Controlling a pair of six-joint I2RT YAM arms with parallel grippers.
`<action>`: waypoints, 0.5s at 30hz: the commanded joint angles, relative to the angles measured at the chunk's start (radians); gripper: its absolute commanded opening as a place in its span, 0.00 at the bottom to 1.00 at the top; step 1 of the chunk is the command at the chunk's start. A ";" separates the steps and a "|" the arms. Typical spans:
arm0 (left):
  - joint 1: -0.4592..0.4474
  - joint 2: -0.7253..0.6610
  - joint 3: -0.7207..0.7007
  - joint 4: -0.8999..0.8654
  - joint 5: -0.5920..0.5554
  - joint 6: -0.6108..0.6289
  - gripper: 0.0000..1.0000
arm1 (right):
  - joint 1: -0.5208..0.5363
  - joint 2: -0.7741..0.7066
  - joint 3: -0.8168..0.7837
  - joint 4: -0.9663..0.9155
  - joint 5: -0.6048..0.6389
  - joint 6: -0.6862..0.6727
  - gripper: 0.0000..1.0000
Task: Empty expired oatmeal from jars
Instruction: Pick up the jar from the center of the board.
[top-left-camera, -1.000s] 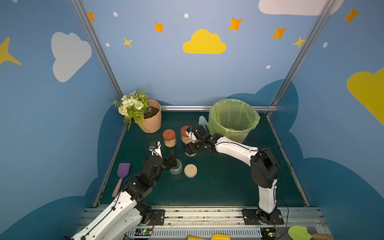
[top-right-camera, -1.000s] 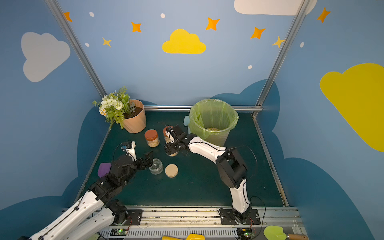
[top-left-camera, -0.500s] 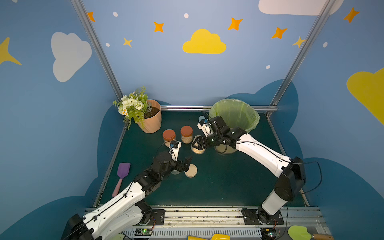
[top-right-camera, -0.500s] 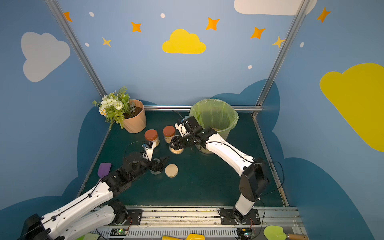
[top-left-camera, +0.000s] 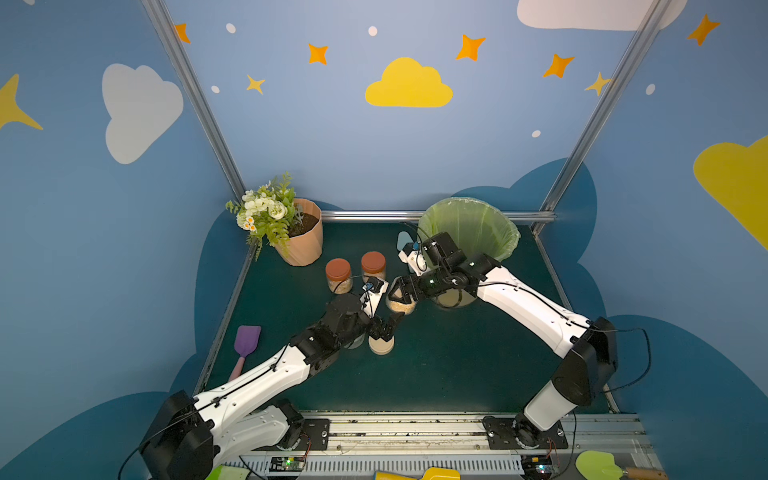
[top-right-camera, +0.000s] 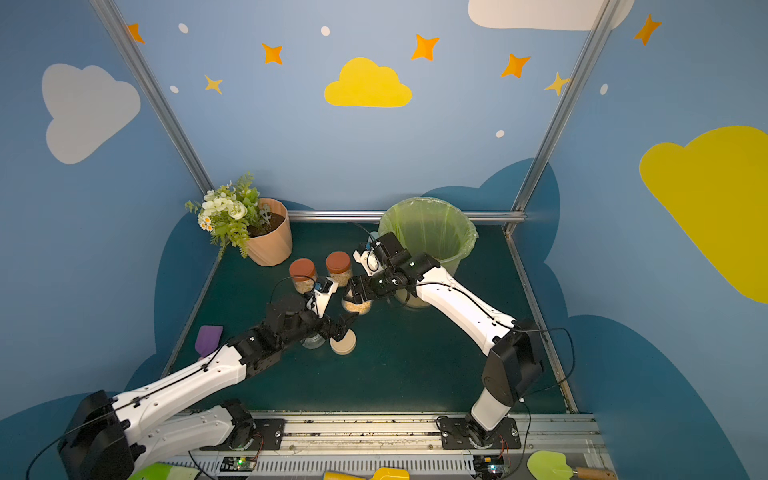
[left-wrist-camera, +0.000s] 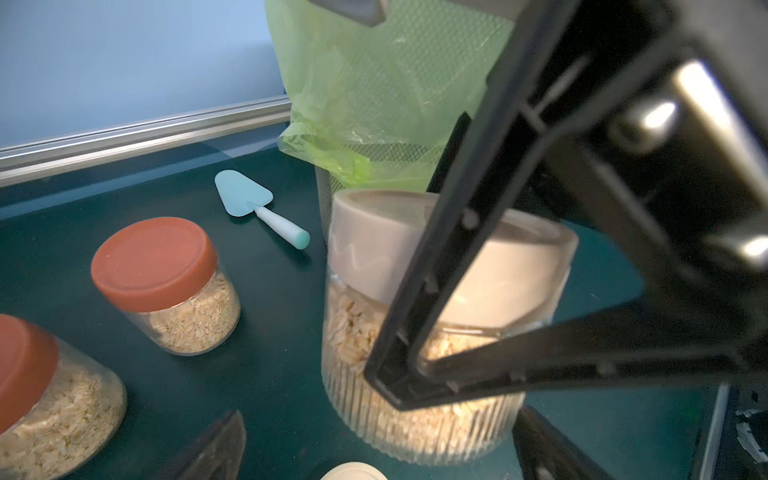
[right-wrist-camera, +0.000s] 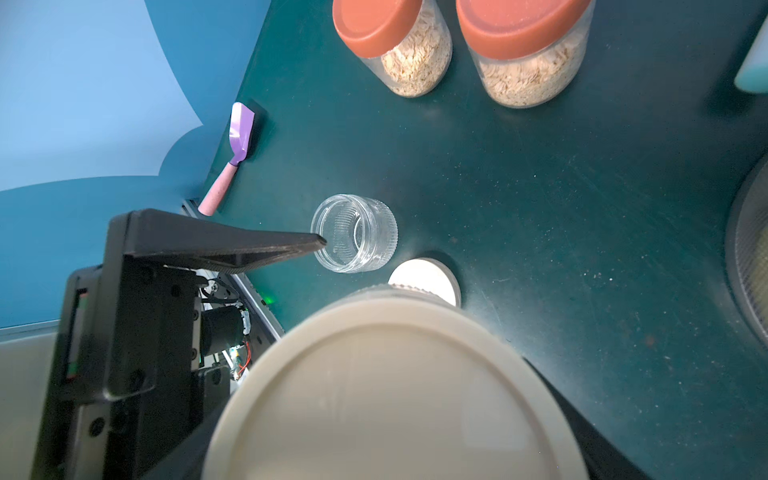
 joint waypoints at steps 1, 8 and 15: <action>0.002 0.038 0.049 0.029 0.016 0.032 1.00 | 0.005 -0.065 0.031 0.032 -0.058 0.012 0.51; 0.001 0.088 0.065 0.075 0.046 0.031 1.00 | 0.004 -0.075 0.026 0.052 -0.076 0.027 0.51; 0.001 0.095 0.053 0.105 0.041 0.034 1.00 | 0.004 -0.099 0.013 0.076 -0.098 0.052 0.51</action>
